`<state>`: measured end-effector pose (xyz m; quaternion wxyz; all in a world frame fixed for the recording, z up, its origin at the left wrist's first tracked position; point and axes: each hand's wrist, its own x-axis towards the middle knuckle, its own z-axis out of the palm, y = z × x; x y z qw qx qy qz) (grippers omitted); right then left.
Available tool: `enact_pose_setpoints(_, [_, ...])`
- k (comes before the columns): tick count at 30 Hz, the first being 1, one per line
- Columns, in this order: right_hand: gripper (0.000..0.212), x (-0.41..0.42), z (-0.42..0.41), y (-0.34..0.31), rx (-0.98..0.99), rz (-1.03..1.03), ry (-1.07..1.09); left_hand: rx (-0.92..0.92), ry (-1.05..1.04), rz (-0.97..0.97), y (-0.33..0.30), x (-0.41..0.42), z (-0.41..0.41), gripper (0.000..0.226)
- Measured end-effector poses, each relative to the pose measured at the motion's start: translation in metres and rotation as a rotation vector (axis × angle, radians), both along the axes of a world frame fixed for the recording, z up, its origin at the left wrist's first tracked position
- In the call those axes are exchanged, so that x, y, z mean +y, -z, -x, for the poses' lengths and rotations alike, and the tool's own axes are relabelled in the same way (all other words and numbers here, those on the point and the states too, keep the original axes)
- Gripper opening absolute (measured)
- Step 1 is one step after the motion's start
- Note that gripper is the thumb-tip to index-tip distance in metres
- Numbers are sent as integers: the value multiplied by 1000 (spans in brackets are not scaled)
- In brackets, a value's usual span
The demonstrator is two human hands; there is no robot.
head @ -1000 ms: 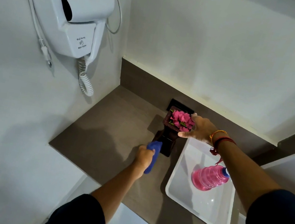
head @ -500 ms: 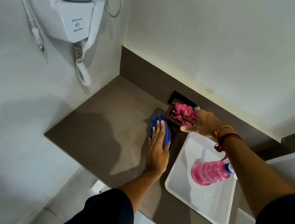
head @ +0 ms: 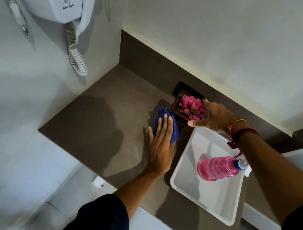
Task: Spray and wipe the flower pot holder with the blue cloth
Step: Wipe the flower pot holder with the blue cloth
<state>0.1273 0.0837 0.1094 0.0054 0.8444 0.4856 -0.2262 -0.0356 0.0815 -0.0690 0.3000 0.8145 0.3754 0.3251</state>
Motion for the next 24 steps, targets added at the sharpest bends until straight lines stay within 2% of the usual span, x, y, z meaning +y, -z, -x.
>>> enact_pose_setpoints(5, [106,0,0,-4,-5,1,-14,118,89,-149,12,14,15,86])
enact_pose_setpoints(9, [100,-2,1,-5,36,-15,-3,192,287,-303,16,14,20,81])
enact_pose_setpoints(13, [100,-1,4,-7,47,-5,-2,309,306,-342,19,20,13,81])
enact_pose_setpoints(18, [104,-3,1,-5,19,-23,-11,526,385,-295,50,22,33,98])
enact_pose_setpoints(24, [106,-4,-3,1,31,-29,0,639,447,-207,37,15,40,92])
